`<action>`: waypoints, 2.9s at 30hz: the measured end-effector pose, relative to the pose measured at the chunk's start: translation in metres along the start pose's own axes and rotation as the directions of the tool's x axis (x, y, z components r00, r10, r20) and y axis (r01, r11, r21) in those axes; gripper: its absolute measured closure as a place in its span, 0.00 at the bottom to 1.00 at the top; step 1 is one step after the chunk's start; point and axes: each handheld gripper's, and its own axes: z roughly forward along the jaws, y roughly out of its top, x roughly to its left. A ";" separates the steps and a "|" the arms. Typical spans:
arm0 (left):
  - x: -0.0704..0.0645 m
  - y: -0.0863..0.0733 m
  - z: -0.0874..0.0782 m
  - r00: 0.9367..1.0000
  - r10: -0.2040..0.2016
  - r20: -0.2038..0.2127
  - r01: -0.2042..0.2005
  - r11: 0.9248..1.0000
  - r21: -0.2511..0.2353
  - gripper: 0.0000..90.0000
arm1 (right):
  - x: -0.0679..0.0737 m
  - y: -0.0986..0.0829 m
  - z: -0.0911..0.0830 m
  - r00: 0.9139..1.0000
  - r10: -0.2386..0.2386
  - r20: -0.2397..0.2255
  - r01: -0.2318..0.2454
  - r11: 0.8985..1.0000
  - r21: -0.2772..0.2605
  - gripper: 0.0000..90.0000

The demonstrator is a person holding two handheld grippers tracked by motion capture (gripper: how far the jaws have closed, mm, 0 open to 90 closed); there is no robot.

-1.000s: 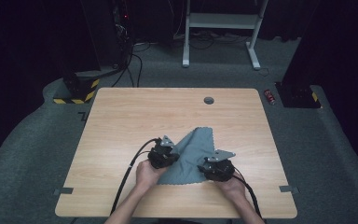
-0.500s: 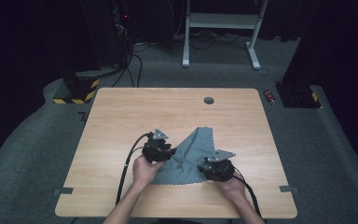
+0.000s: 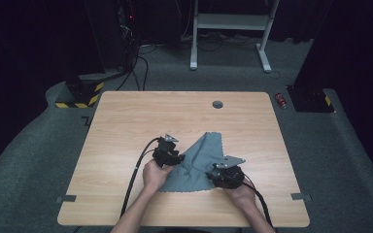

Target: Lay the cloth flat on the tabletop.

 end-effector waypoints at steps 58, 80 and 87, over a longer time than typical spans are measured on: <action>0.070 0.040 0.000 0.947 0.011 -0.320 -0.016 1.000 -0.015 0.96 | 0.001 0.000 0.000 1.000 0.006 0.003 -0.006 1.000 0.001 0.56; -0.002 -0.052 -0.037 0.992 0.065 -0.111 -0.074 0.994 -0.081 0.56 | 0.004 -0.001 -0.001 0.999 0.033 0.013 -0.033 0.999 0.002 0.55; -0.009 -0.077 -0.044 0.984 0.094 -0.155 -0.108 0.991 -0.085 0.56 | 0.008 -0.004 -0.004 0.999 0.045 0.028 -0.045 0.999 0.002 0.54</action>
